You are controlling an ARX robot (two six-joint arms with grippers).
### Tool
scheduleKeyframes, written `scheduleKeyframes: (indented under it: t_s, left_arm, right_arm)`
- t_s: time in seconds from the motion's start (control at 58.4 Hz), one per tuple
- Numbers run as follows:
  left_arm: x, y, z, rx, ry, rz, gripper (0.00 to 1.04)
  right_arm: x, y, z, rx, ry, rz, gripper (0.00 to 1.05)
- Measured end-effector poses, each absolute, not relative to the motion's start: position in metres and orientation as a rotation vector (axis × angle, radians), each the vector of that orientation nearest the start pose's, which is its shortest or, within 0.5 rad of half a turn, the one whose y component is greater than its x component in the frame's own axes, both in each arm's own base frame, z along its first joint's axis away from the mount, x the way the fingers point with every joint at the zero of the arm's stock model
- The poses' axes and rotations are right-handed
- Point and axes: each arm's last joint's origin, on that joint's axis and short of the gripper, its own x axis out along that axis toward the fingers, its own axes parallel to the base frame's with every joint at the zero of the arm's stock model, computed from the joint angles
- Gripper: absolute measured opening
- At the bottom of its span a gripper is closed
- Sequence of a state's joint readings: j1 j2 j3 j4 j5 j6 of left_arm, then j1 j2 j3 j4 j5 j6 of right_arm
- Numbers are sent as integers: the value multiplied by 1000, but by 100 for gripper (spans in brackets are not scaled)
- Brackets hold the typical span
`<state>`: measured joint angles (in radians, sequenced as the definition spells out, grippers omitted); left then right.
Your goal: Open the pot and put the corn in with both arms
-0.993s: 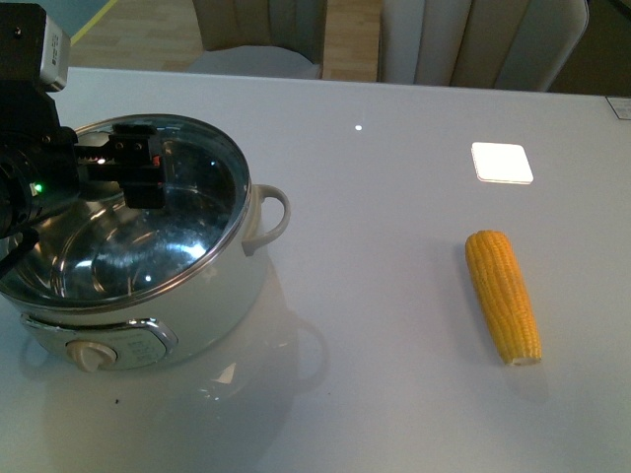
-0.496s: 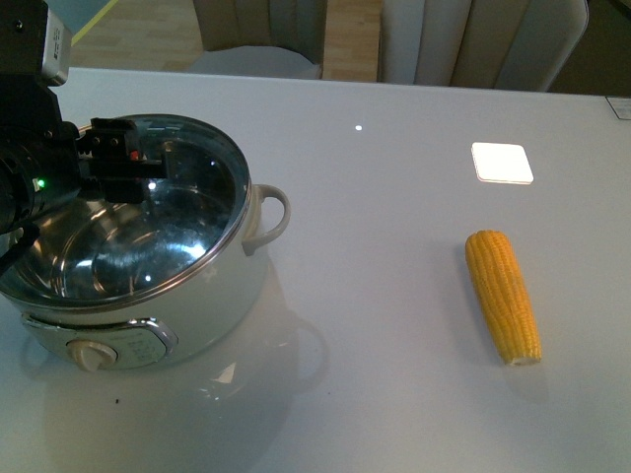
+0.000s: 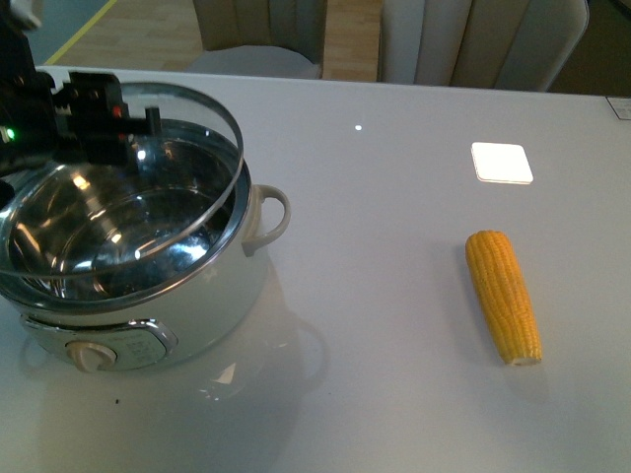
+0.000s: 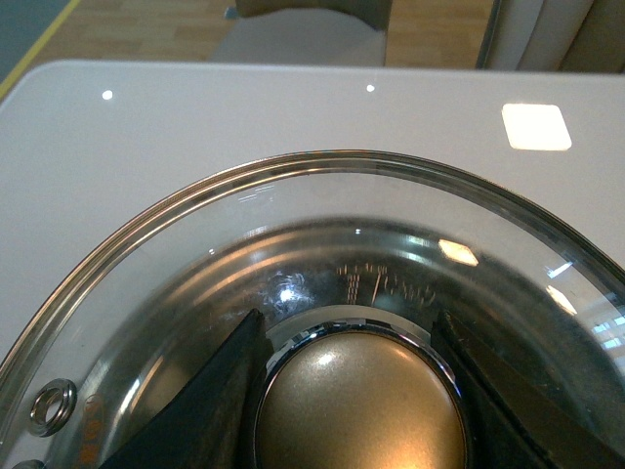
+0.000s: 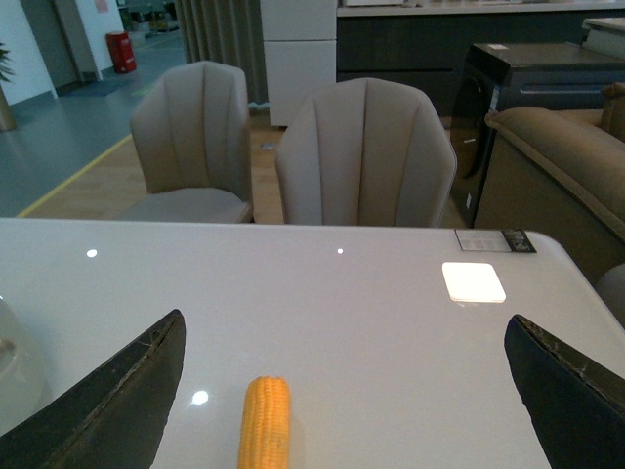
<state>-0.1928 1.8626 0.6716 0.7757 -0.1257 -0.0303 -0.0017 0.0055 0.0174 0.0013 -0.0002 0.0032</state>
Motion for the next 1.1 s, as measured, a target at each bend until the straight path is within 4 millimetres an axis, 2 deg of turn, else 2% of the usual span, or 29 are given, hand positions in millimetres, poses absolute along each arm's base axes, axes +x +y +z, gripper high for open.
scheduleKeyframes:
  t_s: [0.171, 0.342, 0.496, 0.599, 0.616, 0.736, 0.822, 0.89, 0.976, 1.095]
  left_arm:
    - [333, -49, 144, 16, 329, -54, 44]
    - [334, -15, 168, 8, 263, -16, 44]
    - [330, 36, 177, 17, 233, 67, 44]
    - [320, 95, 177, 26, 208, 175, 44]
    - [319, 98, 177, 27, 206, 181, 44]
    - [309, 137, 165, 31, 210, 259, 44]
    - [303, 160, 148, 30, 230, 318, 44]
    - [296, 178, 127, 21, 269, 363, 44]
    - [290, 192, 101, 11, 313, 401, 44]
    - [284, 202, 74, -1, 349, 430, 44]
  right_arm:
    - [97, 0, 169, 3, -13, -2, 96]
    - [97, 0, 169, 3, -13, -2, 96]
    - [97, 0, 169, 3, -13, -2, 96]
    - [97, 0, 169, 3, -13, -2, 96]
    - [97, 0, 169, 3, -13, -2, 96]
    - [97, 0, 169, 3, -13, -2, 96]
    - [97, 0, 169, 3, -13, -2, 96]
    - [97, 0, 169, 3, -13, -2, 96]
    - [97, 0, 169, 3, -13, -2, 96]
    - [97, 0, 169, 3, -13, -2, 96]
